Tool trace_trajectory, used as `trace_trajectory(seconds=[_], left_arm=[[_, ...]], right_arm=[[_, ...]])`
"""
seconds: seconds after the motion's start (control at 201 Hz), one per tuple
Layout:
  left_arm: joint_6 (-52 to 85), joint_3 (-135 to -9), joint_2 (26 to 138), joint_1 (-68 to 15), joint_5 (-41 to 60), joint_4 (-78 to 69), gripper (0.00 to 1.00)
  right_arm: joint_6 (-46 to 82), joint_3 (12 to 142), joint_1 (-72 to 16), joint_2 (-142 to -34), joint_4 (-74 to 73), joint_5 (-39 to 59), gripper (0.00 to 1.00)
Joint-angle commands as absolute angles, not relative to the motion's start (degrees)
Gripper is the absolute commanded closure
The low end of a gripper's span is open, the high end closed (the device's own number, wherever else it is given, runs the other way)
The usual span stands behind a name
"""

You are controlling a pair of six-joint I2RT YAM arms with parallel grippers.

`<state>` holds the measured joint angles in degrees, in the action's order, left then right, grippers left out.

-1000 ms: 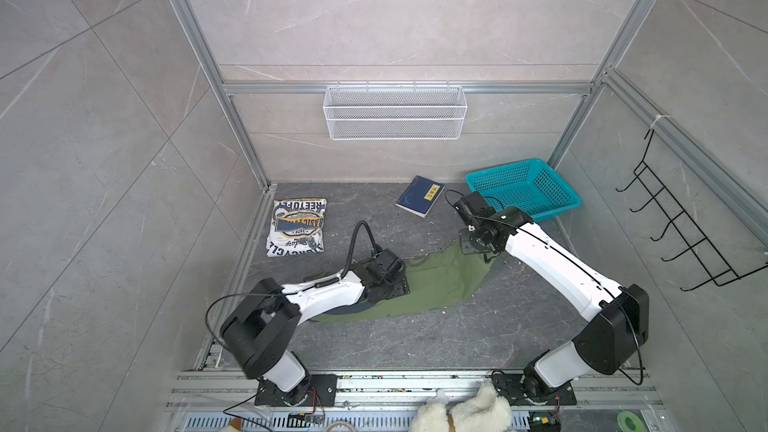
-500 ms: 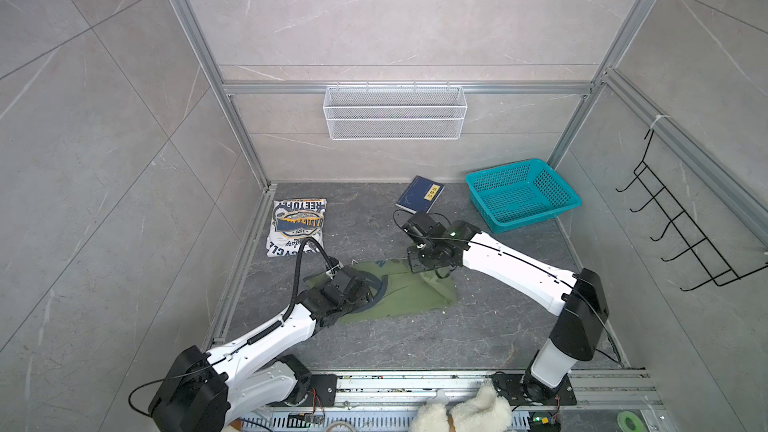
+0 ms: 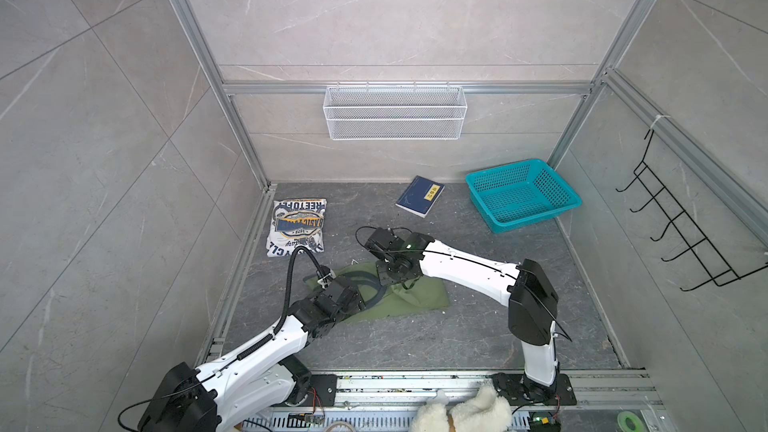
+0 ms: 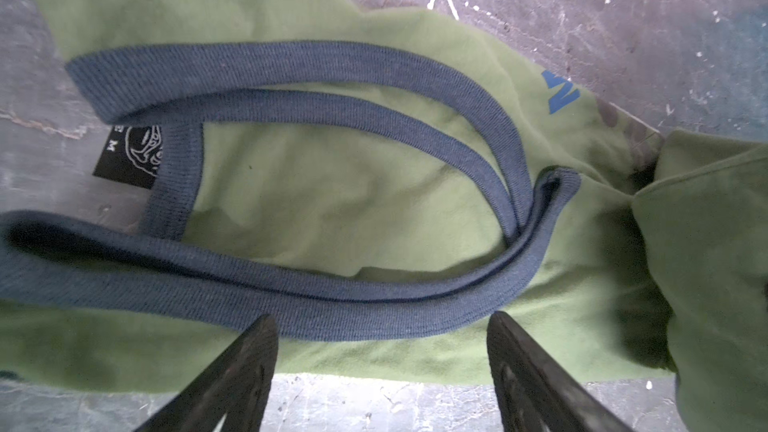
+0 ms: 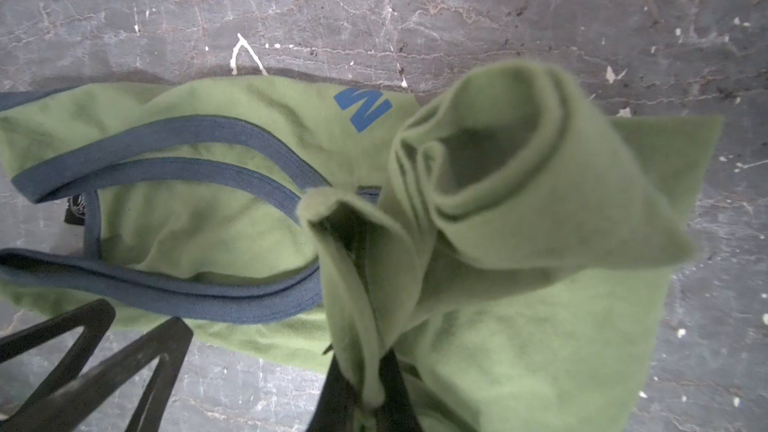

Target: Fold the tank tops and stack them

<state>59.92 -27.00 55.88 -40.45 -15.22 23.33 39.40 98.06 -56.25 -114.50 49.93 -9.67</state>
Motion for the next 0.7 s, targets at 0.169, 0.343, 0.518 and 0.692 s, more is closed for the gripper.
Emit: trace_trajectory(seconds=[0.169,0.343,0.518,0.692], left_arm=[[59.7,-27.2,56.0,-39.9,-16.5,22.9,0.18],[59.6,-27.3,55.0,-39.9,-16.6,24.1,0.18],[59.4,-27.7,51.5,-39.8,-19.4,27.9,0.18],[55.1,-32.9,53.0,-39.9,-18.3,29.5,0.19]], right_arm=[[42.3,103.7,-56.8,-119.6,51.3,-10.6,0.86],[41.0,108.6,-57.0,-122.0,54.3,-9.2,0.51],[38.4,106.7,-57.3,-114.6,54.4,-8.7,0.39],[36.2,97.8,-53.9,-105.4,52.7,-15.2,0.34]])
